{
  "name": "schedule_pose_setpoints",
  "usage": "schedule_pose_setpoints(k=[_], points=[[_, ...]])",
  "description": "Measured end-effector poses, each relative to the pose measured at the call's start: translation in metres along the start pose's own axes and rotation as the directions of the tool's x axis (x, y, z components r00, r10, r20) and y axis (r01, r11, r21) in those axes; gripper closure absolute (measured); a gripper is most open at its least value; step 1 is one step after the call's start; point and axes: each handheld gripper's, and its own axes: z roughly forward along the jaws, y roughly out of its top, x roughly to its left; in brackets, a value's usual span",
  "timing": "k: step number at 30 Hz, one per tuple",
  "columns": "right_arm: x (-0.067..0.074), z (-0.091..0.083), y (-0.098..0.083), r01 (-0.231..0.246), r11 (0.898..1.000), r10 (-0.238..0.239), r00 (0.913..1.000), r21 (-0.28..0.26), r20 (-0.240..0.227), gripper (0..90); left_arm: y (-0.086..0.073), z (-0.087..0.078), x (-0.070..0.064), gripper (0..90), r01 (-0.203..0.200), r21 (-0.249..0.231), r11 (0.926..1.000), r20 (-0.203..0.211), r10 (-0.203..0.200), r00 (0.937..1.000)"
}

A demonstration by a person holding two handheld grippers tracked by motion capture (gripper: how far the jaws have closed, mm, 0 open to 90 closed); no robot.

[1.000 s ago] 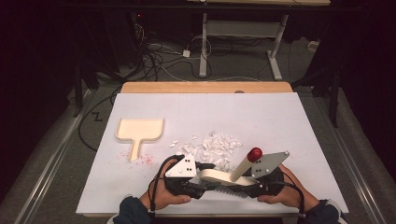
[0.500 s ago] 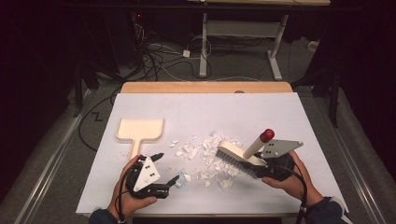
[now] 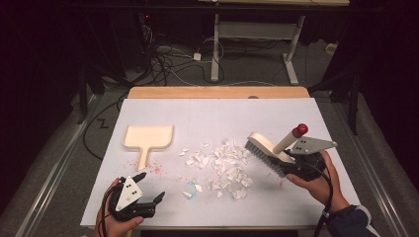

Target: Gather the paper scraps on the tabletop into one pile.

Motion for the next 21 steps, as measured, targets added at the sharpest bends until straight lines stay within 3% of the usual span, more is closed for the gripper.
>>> schedule_pose_setpoints(k=[1, 4, 7, 8, 9, 15, 16, 18, 19, 21], points=[[-0.002, -0.001, 0.0, -0.007, 1.0, 0.007, 0.9999, 0.001, 0.007, 67.7, -0.001, 0.001, 0.0, 16.6, 0.0, 0.009, 1.0, -0.004, 0.0, 1.0], [-0.012, 0.001, -0.001, -0.009, 1.0, 0.008, 0.9958, 0.013, 0.091, 67.7, -0.002, 0.002, -0.001, 16.5, -0.007, 0.018, 0.9998, -0.008, 0.007, 0.9999], [-0.023, 0.009, -0.001, -0.021, 0.999, 0.014, 0.9838, 0.036, 0.179, 67.7, -0.005, 0.004, -0.002, 16.6, -0.018, 0.045, 0.9988, -0.014, 0.019, 0.9997], [-0.023, 0.009, -0.001, -0.021, 0.999, 0.014, 0.9838, 0.036, 0.179, 67.7, -0.005, 0.005, -0.003, 16.6, -0.02, 0.047, 0.9987, -0.017, 0.021, 0.9996], [-0.032, 0.02, -0.002, -0.041, 0.998, 0.028, 0.9751, 0.052, 0.22, 67.7, -0.005, 0.005, -0.002, 16.5, -0.021, 0.05, 0.9985, -0.017, 0.022, 0.9996], [-0.048, 0.052, -0.004, -0.08, 0.993, 0.054, 0.9592, 0.084, 0.278, 67.7, -0.004, 0.005, -0.004, 16.5, -0.037, 0.045, 0.9983, -0.023, 0.038, 0.999], [-0.049, 0.066, -0.003, -0.073, 0.992, 0.04, 0.9522, 0.101, 0.303, 67.7, -0.004, 0.005, -0.004, 16.5, -0.041, 0.051, 0.9979, -0.024, 0.042, 0.9988], [-0.048, 0.072, -0.002, -0.062, 0.992, 0.026, 0.9519, 0.109, 0.305, 67.7, -0.005, 0.005, -0.004, 16.5, -0.038, 0.048, 0.9981, -0.026, 0.039, 0.9989], [-0.045, 0.085, 0.001, -0.044, 0.992, 0.001, 0.9443, 0.122, 0.329, 67.7, -0.005, 0.004, -0.004, 16.5, -0.038, 0.045, 0.9983, -0.028, 0.04, 0.9988], [-0.042, 0.091, 0.002, -0.027, 0.991, -0.017, 0.9432, 0.13, 0.332, 67.7, -0.005, 0.003, -0.004, 16.5, -0.036, 0.041, 0.9985, -0.032, 0.037, 0.9988]])
